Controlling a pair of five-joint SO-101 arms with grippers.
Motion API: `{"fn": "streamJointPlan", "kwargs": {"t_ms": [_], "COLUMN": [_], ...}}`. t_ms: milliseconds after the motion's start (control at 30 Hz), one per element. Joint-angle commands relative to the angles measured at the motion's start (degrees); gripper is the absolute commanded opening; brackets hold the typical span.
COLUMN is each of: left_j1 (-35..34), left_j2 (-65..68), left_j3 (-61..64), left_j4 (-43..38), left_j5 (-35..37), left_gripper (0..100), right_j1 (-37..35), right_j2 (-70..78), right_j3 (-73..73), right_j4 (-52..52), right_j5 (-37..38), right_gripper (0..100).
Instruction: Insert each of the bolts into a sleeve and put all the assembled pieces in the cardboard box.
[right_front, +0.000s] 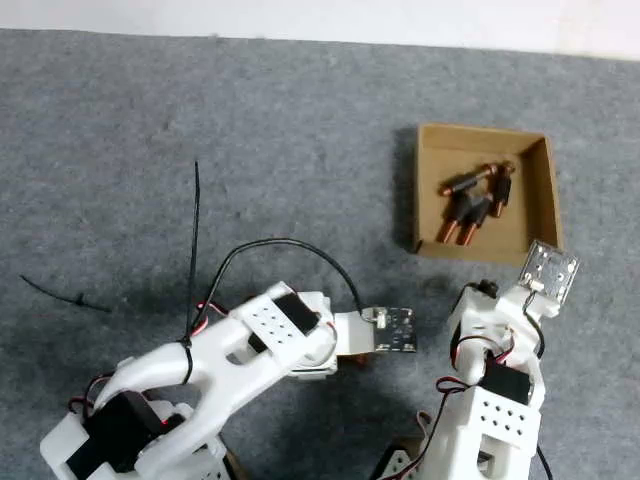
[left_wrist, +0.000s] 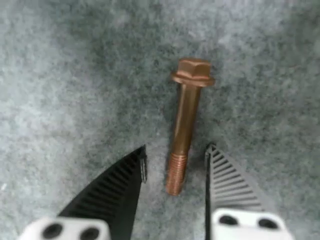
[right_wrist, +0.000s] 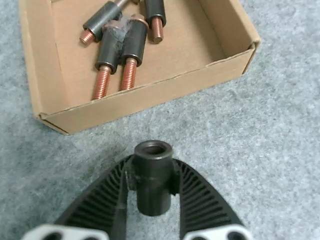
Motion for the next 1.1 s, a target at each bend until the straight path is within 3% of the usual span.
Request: {"fn": "streamJointPlan", "kwargs": {"t_ms": [0, 400, 1067], "left_j1": [1.1, 2.2, 2.6], "left_j2": [1.6, 2.2, 2.2], "left_j3": [-3.3, -2.3, -1.6], "left_j4": [-1.9, -8.0, -8.2], "left_j5": [0.1, 4.3, 4.2], "left_gripper": [19, 18, 18], "right_j1": [0.2, 0.2, 0.1], "right_j2": [-1.3, -1.3, -1.3], "right_j3": [-1.1, -1.1, -0.7], "right_j4": [-1.5, -1.5, -1.5], "right_j5": [0.1, 0.1, 0.1], "right_gripper": [0.6, 0.7, 0.8]}}
